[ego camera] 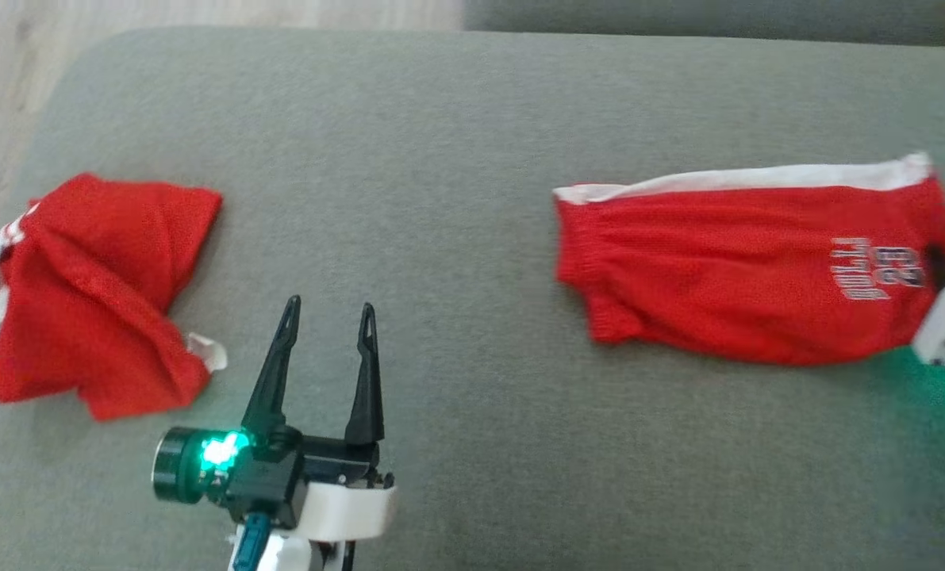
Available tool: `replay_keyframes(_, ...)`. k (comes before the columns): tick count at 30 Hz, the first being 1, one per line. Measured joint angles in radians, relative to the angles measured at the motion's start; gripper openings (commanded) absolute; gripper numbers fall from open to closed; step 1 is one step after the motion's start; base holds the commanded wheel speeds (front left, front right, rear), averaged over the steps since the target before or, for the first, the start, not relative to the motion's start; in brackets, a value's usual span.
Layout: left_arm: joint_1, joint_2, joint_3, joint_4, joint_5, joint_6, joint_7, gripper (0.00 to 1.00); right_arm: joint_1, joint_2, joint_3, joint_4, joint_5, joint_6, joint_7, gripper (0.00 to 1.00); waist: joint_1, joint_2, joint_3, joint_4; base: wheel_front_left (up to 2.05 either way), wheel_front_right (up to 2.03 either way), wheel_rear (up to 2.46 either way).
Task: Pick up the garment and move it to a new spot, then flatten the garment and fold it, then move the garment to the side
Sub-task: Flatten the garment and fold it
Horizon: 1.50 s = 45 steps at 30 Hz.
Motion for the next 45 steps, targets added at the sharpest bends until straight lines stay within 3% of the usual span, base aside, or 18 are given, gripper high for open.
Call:
replay_keyframes(5,0.0,-0.002,0.006,-0.008,0.022,-0.002,-0.002,1.0,-0.003,-0.076,-0.009,-0.003,0.0,0.0,-0.009,0.0,0.0,0.0,-0.014,-0.051,0.0,0.0,0.0)
replay_keyframes(9,0.002,-0.002,0.015,-0.006,0.022,-0.019,-0.003,1.0,-0.023,-0.08,-0.008,-0.071,0.0,0.0,-0.022,0.0,0.0001,0.0,-0.021,-0.08,0.0,0.0,0.0)
replay_keyframes(19,0.031,-0.012,0.014,0.02,0.019,-0.045,-0.003,1.0,-0.027,-0.007,0.045,-0.34,-0.002,0.0,0.001,0.0,0.0,0.0,-0.066,-0.081,0.0,0.0,0.0)
replay_keyframes(24,0.038,-0.016,0.024,0.023,0.009,-0.056,-0.003,1.0,0.032,0.079,0.068,-0.453,-0.031,0.0,0.042,0.0,0.0,0.0,-0.08,-0.048,0.0,0.0,0.0)
replay_keyframes(25,0.044,-0.016,0.026,0.026,0.009,-0.057,-0.003,1.0,0.05,0.104,0.074,-0.465,-0.038,0.0,0.051,0.42,0.0,0.0,-0.082,-0.041,0.0,0.0,0.0)
replay_keyframes(26,0.049,-0.017,0.026,0.029,0.008,-0.062,-0.003,1.0,0.072,0.131,0.078,-0.475,-0.039,0.0,0.059,1.0,0.0,0.0,-0.084,-0.034,0.0,0.0,0.0)
replay_keyframes(31,0.064,-0.021,0.03,0.041,-0.012,-0.063,-0.003,1.0,0.192,0.226,0.027,-0.539,-0.045,0.0,-0.002,1.0,0.0,0.0,-0.107,-0.012,0.0,0.0,0.0)
replay_keyframes(38,0.125,-0.026,0.07,0.04,-0.055,-0.062,-0.003,1.0,0.3,0.163,-0.17,-0.616,-0.171,0.0,-0.201,1.0,-0.0001,0.0,-0.169,-0.021,0.0,0.0,0.0)
replay_keyframes(45,0.2,-0.027,0.124,0.041,-0.096,-0.072,-0.003,1.0,0.572,0.193,-0.29,-0.73,-0.307,0.0,-0.242,1.0,-0.0001,0.0,-0.23,-0.051,0.0,0.0,0.0)
